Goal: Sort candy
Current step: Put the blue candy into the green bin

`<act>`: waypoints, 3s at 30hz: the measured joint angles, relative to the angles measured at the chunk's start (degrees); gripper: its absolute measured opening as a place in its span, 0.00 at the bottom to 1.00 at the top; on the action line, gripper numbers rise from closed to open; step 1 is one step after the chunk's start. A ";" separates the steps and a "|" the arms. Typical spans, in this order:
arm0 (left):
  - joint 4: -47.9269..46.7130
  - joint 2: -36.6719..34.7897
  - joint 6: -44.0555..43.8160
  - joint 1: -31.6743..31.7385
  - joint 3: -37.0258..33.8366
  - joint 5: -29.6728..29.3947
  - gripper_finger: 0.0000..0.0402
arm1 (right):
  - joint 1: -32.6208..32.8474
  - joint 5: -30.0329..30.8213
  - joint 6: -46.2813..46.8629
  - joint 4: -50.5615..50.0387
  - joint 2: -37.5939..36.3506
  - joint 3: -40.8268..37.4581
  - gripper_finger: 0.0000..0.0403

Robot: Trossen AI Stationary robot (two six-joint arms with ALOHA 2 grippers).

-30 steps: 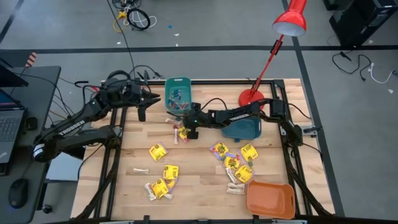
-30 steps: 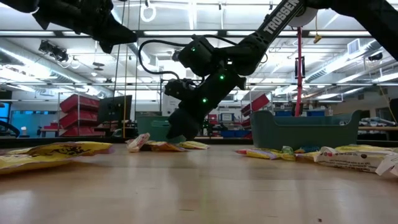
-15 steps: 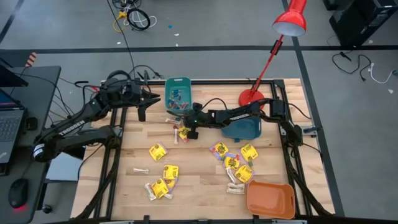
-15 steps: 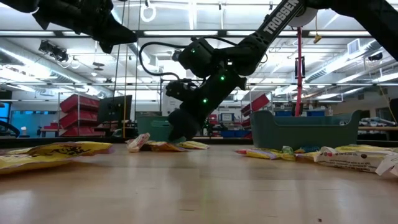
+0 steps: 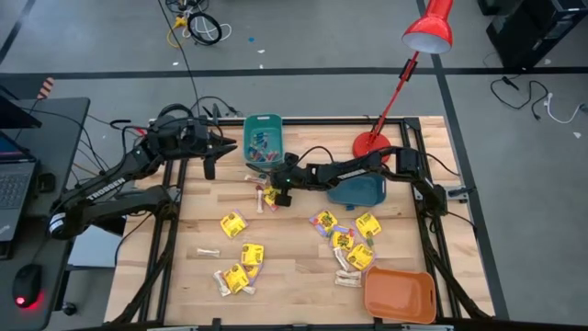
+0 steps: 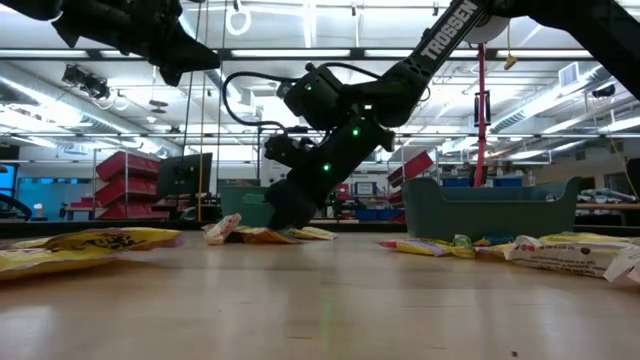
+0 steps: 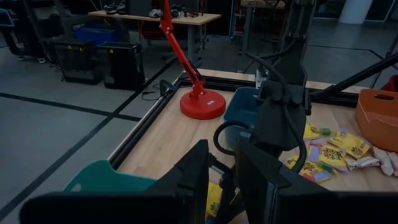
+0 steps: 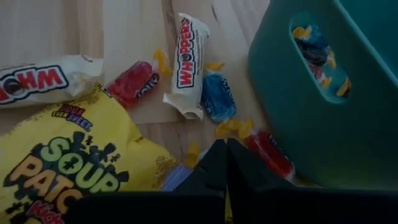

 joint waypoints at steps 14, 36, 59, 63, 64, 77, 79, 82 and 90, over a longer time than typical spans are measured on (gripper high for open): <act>-0.06 0.02 0.00 -0.07 0.00 0.00 0.20 | 1.45 -6.03 4.04 -5.80 -1.23 0.06 0.00; -0.26 0.02 0.00 -0.07 0.00 0.04 0.20 | -2.64 -16.92 -11.11 -15.93 -7.48 -0.37 0.13; -0.39 0.02 0.02 -0.07 0.01 0.07 0.20 | -2.49 -17.78 -21.42 -11.77 -5.34 -0.18 0.36; -0.90 0.04 0.04 -0.09 0.00 0.32 0.20 | -2.50 -17.77 -21.53 -11.77 -4.52 -0.26 0.36; -1.09 0.05 0.11 -0.13 0.00 0.38 0.20 | -2.50 -17.77 -21.56 -12.16 -4.52 -0.26 0.36; -1.55 0.04 0.22 -0.40 0.00 0.42 0.20 | -2.50 -18.21 -21.27 -11.55 -4.52 -0.24 0.34; -1.56 0.04 0.23 -0.40 0.00 0.42 0.20 | -2.50 -18.27 -20.56 -11.38 -4.23 -0.24 0.32; -1.56 0.04 0.24 -0.42 0.01 0.50 0.20 | -2.47 -18.80 -19.36 -10.75 -3.51 -0.18 0.30; -1.55 0.02 0.22 -0.46 0.01 0.55 0.20 | -2.22 -18.62 -16.83 -9.73 -2.35 -0.02 0.27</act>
